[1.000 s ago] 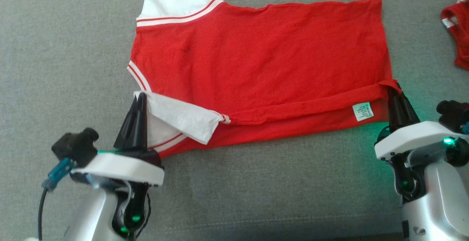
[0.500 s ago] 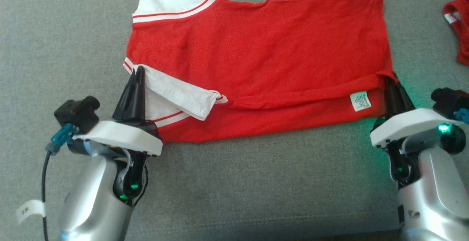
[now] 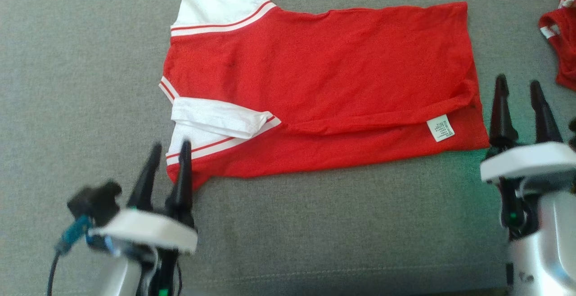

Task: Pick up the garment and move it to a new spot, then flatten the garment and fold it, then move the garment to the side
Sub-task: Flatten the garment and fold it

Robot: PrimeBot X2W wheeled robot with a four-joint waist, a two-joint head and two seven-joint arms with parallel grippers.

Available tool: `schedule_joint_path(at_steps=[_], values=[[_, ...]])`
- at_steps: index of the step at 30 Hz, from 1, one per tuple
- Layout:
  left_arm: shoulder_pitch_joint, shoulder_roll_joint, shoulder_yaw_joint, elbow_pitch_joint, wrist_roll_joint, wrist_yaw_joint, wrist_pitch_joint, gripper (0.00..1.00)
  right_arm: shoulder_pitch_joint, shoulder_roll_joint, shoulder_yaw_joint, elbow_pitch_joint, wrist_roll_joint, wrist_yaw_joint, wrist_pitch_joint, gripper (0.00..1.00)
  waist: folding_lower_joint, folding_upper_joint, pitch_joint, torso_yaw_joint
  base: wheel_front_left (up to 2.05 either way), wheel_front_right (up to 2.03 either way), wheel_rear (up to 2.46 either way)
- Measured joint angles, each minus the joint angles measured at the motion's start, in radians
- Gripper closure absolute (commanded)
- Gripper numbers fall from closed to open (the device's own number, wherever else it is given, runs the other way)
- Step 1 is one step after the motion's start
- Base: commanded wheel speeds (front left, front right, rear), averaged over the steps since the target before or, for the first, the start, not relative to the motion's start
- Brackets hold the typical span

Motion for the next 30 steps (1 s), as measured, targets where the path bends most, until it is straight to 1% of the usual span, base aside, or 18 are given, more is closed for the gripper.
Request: schedule_joint_path(at_steps=[5,8,11,16,22,23,25,26,27,30], values=[[0.124,0.030,-0.012,-0.084,-0.021,0.038,0.097,0.00,0.062,0.001,-0.004,-0.091,-0.004,0.000,0.011,0.00,0.0000,0.0000,0.012,-0.007,0.00,0.00,0.00],[0.137,0.035,-0.011,-0.104,-0.037,0.058,0.135,0.00,0.060,0.001,0.004,-0.124,0.000,0.000,0.017,0.00,0.0000,0.0000,0.025,-0.015,0.00,0.00,0.00],[0.133,0.038,-0.004,-0.106,-0.051,0.075,0.171,0.00,0.060,0.001,0.026,-0.127,0.019,0.000,0.018,0.00,0.0000,0.0000,0.038,-0.027,0.00,0.00,0.00],[0.115,0.052,0.002,-0.092,-0.052,0.088,0.203,0.00,0.060,0.001,0.040,-0.128,0.029,0.000,0.017,0.00,0.0000,0.0000,0.053,-0.048,0.00,0.00,0.00],[0.109,0.061,-0.005,-0.097,-0.063,0.088,0.244,0.00,0.060,0.001,0.034,-0.124,0.022,0.000,0.029,0.00,0.0000,0.0000,0.054,-0.058,0.00,0.00,0.00],[0.109,0.063,-0.008,-0.099,-0.063,0.088,0.253,0.02,0.061,0.001,0.033,-0.120,0.014,0.000,0.042,0.00,0.0000,0.0000,0.052,-0.058,0.00,0.00,0.00],[0.112,0.070,-0.021,-0.106,-0.063,0.088,0.269,0.58,0.065,0.001,0.035,-0.105,-0.005,0.000,0.073,0.00,0.0000,0.0000,0.048,-0.056,0.00,0.00,0.00],[0.114,0.072,-0.027,-0.107,-0.063,0.088,0.277,0.83,0.068,0.001,0.035,-0.095,-0.013,0.000,0.090,0.00,0.0000,0.0000,0.046,-0.054,0.00,0.00,0.00],[0.116,0.072,-0.031,-0.109,-0.062,0.088,0.283,1.00,0.075,0.001,0.035,-0.086,-0.024,0.000,0.105,0.00,0.0000,0.0000,0.044,-0.052,0.00,0.00,0.00],[0.120,0.073,-0.040,-0.118,-0.062,0.089,0.283,1.00,0.096,0.001,0.036,-0.053,-0.052,0.000,0.151,0.00,0.0000,0.0000,0.036,-0.043,0.00,0.00,0.00]])
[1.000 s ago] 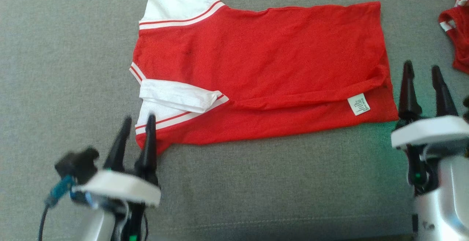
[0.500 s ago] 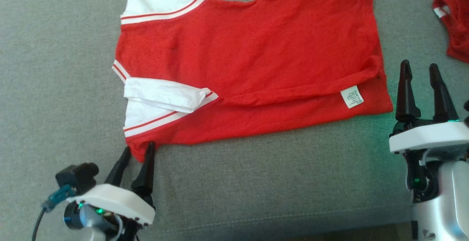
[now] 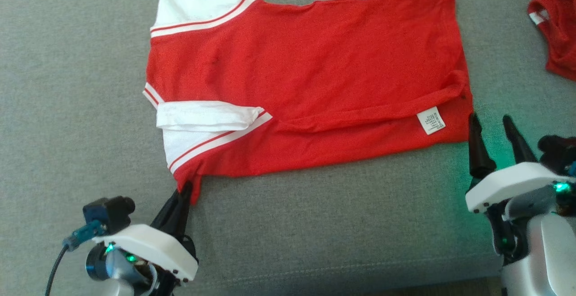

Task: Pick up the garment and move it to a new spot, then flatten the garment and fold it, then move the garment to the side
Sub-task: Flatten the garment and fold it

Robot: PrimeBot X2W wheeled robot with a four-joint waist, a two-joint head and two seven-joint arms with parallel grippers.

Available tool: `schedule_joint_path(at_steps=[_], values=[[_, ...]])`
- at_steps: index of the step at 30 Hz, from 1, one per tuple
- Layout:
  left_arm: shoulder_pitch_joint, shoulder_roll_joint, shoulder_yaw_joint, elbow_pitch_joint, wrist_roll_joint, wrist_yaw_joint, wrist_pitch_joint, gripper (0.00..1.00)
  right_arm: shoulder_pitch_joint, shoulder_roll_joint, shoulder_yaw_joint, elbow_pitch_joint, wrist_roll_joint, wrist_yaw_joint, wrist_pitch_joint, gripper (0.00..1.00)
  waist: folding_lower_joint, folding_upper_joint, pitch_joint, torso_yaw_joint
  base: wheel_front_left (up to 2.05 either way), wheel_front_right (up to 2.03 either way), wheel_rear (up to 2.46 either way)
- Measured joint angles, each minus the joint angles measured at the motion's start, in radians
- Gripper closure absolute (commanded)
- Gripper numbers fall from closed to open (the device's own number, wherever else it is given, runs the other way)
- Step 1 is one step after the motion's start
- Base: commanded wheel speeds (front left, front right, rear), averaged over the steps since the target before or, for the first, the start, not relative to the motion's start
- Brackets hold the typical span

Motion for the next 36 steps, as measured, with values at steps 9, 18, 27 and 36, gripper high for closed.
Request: schedule_joint_path(at_steps=[9,18,27,36], values=[[-0.001,0.014,-0.003,-0.058,0.020,0.020,0.000,1.00,-0.003,0.000,-0.014,0.130,-0.026,0.000,0.078,0.00,0.0000,0.0000,-0.028,0.030,0.00,0.00,0.00],[-0.001,0.030,-0.003,-0.060,0.029,0.028,0.000,1.00,-0.117,-0.001,-0.015,0.288,0.010,0.000,0.096,0.67,0.0000,0.0000,-0.054,0.039,0.00,0.00,0.00],[0.008,0.075,-0.009,-0.087,0.044,0.020,0.009,1.00,-0.084,-0.040,-0.011,0.264,0.067,0.000,0.097,1.00,0.0000,0.0000,-0.097,0.045,0.00,0.00,0.00],[0.172,0.171,-0.016,-0.243,0.055,0.032,0.100,1.00,0.148,-0.063,-0.029,0.018,0.125,0.000,0.195,1.00,0.0000,0.0000,-0.129,0.028,0.00,0.00,0.00]])
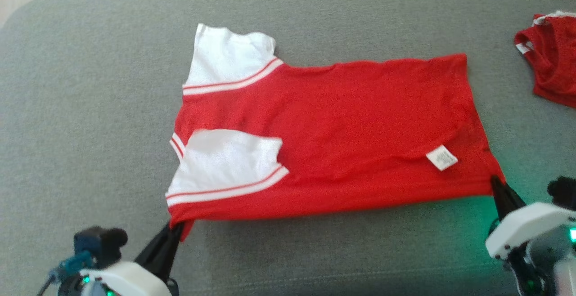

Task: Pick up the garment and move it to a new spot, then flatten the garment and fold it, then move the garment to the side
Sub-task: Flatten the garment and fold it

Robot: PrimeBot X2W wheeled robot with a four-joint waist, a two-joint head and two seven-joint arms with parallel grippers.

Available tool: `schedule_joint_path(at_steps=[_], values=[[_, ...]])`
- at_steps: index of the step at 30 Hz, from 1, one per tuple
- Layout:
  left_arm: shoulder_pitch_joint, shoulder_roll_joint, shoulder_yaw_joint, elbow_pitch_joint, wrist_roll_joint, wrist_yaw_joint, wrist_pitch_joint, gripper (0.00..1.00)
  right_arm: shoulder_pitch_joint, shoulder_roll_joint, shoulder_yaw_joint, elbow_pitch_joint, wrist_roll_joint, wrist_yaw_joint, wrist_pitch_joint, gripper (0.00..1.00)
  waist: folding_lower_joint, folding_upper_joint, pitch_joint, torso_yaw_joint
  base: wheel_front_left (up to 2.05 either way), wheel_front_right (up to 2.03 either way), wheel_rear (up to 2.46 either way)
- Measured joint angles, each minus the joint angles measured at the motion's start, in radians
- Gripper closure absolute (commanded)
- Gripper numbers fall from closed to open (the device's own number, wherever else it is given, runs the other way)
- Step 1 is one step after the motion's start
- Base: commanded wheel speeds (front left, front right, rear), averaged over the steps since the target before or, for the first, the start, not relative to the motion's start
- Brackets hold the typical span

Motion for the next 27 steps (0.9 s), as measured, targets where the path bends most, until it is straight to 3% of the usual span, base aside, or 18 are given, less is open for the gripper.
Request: schedule_joint_path(at_steps=[4,5,6,7,8,14,20,23,27], values=[[0.036,-0.007,-0.011,-0.019,-0.002,0.015,0.014,1.00,0.055,0.014,-0.024,-0.045,0.001,0.000,0.016,1.00,0.0000,0.0000,-0.002,-0.013,0.00,0.00,0.00],[0.037,-0.012,-0.013,-0.019,-0.006,0.016,0.014,1.00,0.062,0.022,-0.027,-0.050,0.001,0.000,0.016,0.84,0.0000,0.0000,-0.003,-0.015,0.00,0.00,0.00],[0.036,-0.017,-0.015,-0.017,-0.012,0.020,0.013,0.67,0.065,0.030,-0.029,-0.053,0.001,0.000,0.016,0.36,0.0000,0.0000,-0.003,-0.017,0.00,0.00,0.00],[0.036,-0.023,-0.018,-0.015,-0.015,0.023,0.012,0.24,0.066,0.037,-0.028,-0.054,0.001,0.000,0.016,0.00,0.0000,0.0000,-0.002,-0.019,0.00,0.00,0.00],[0.036,-0.028,-0.021,-0.013,-0.017,0.023,0.012,0.00,0.066,0.041,-0.030,-0.056,0.001,0.000,0.016,0.00,0.0000,0.0000,-0.001,-0.021,0.00,0.00,0.00],[0.057,-0.020,-0.011,-0.014,-0.017,0.031,0.012,0.00,0.070,0.045,-0.070,-0.080,-0.004,0.000,0.002,0.00,0.0000,0.0000,0.006,-0.031,0.00,0.00,0.00],[0.053,0.048,0.052,-0.069,-0.015,0.042,0.027,0.00,0.076,0.057,-0.090,-0.141,-0.028,0.000,-0.031,0.00,0.0000,0.0000,0.017,-0.055,0.00,0.00,0.00],[-0.031,0.074,0.063,-0.084,-0.009,0.036,0.062,0.00,0.042,0.057,-0.058,-0.188,-0.039,0.000,-0.038,0.00,0.0000,0.0000,0.028,-0.070,0.00,0.00,0.00],[-0.272,0.105,0.064,-0.039,-0.012,-0.011,0.136,0.00,-0.069,0.044,0.038,-0.219,-0.038,0.000,-0.037,0.00,0.0000,0.0000,0.070,-0.089,0.00,0.00,0.00]])
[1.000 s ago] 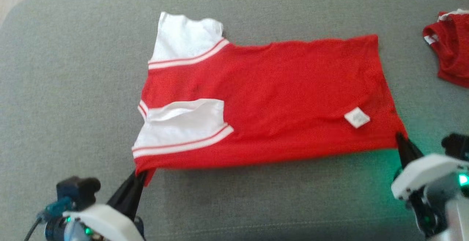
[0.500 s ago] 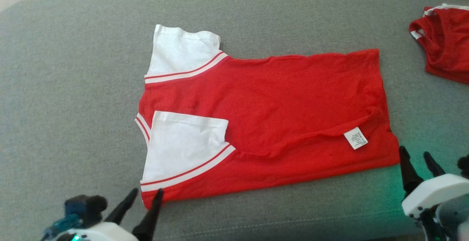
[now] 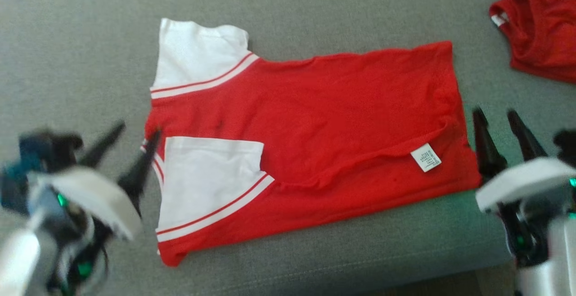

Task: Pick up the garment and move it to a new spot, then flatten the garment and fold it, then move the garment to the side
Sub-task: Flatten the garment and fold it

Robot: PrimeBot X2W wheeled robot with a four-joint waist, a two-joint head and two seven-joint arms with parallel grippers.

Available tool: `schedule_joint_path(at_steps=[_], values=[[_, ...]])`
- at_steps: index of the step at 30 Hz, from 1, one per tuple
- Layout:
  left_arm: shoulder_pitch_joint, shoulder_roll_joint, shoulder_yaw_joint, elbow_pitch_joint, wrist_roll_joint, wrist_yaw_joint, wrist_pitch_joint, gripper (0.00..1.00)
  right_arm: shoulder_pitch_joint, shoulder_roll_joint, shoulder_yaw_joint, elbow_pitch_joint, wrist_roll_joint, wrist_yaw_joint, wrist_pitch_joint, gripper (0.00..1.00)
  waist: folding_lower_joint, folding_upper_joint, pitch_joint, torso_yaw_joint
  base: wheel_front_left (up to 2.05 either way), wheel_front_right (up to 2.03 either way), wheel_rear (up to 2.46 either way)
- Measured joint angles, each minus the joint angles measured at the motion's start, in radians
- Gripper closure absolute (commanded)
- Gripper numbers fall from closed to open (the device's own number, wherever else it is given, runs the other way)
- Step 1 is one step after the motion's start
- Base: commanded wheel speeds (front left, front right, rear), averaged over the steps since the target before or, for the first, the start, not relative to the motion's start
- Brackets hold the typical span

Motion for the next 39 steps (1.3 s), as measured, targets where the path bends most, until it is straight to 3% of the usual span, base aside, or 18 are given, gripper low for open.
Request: schedule_joint_path(at_steps=[7,13,22,33,36,38,39], values=[[-0.365,0.050,0.002,0.192,-0.018,-0.058,0.142,0.00,-0.178,-0.014,0.150,0.017,0.004,0.000,-0.002,0.00,0.0000,0.0000,0.108,-0.033,0.00,0.00,0.00],[-0.590,0.064,-0.009,0.348,-0.024,-0.091,0.237,0.00,-0.272,-0.025,0.206,0.049,0.022,0.000,-0.038,0.00,0.0001,-0.0001,0.206,-0.070,0.00,0.00,0.00],[-0.711,0.069,-0.032,0.497,-0.019,-0.108,0.278,0.00,-0.332,-0.034,0.244,0.091,0.039,0.000,-0.089,0.00,0.0002,-0.0001,0.297,-0.129,0.00,0.00,0.00],[-0.780,0.075,-0.049,0.577,-0.004,-0.126,0.279,0.00,-0.397,-0.064,0.261,0.105,0.046,0.000,-0.103,0.00,0.0001,-0.0001,0.318,-0.156,0.00,0.00,0.00],[-0.797,0.074,-0.066,0.589,0.000,-0.134,0.279,0.13,-0.426,-0.081,0.270,0.118,0.045,0.000,-0.089,0.00,0.0001,-0.0001,0.321,-0.158,0.00,0.00,0.00],[-0.807,0.073,-0.075,0.600,0.003,-0.142,0.279,0.53,-0.440,-0.092,0.276,0.131,0.041,0.000,-0.080,0.00,0.0001,-0.0001,0.321,-0.156,0.00,0.00,0.00],[-0.810,0.072,-0.079,0.602,0.003,-0.143,0.279,0.67,-0.448,-0.101,0.278,0.138,0.035,0.000,-0.071,0.00,0.0001,-0.0001,0.321,-0.155,0.00,0.00,0.00]])
